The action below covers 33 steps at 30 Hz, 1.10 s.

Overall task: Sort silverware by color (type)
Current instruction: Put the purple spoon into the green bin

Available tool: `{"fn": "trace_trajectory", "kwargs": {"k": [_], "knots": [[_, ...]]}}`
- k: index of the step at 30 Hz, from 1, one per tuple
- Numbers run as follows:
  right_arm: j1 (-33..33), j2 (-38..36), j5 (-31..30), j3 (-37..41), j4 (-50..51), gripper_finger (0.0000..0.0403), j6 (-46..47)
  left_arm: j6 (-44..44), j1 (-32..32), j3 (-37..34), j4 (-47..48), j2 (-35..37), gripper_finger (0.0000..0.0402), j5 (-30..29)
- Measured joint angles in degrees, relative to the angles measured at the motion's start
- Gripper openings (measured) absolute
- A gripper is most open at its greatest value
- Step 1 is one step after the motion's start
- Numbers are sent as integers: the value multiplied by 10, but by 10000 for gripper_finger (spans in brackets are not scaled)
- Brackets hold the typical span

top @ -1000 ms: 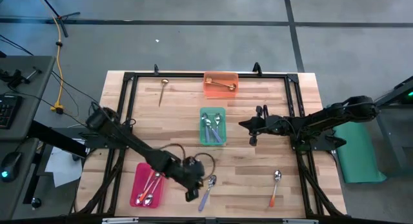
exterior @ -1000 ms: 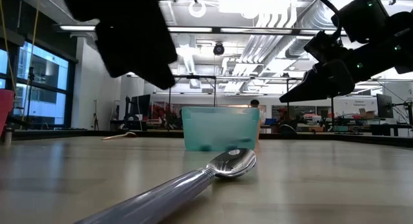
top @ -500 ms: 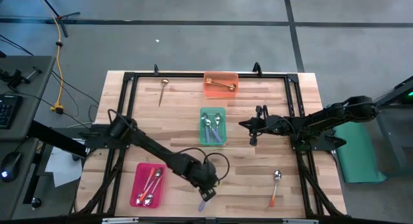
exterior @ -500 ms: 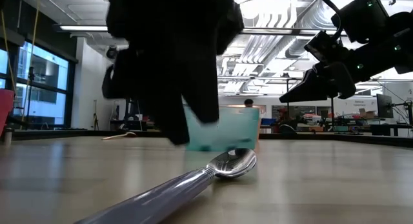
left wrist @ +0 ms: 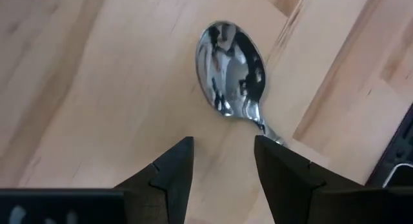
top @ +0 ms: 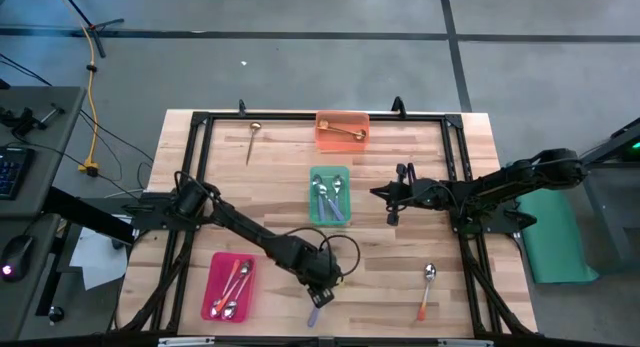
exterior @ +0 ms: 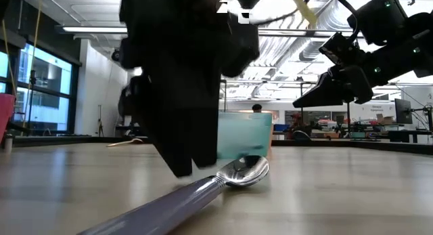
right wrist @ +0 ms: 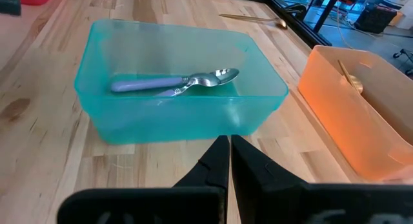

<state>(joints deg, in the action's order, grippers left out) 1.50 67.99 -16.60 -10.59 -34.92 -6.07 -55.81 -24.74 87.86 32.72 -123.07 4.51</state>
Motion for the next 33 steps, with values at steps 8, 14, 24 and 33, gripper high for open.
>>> {"fn": "trace_trajectory", "kwargs": {"k": [8, 14, 24, 33], "knots": [[0, 0, 0, 0, 0, 0, 0, -34, -23, 35, 10, 0, 157, -38], [0, 0, 0, 0, 0, 0, 0, -52, -25, 36, 20, -12, 157, -30], [0, 0, 0, 0, -1, 0, 11, -13, -30, 36, 18, -26, 157, -29], [0, 0, 0, 0, -13, 0, 26, 51, -39, 90, 33, -26, 157, -90]]}}
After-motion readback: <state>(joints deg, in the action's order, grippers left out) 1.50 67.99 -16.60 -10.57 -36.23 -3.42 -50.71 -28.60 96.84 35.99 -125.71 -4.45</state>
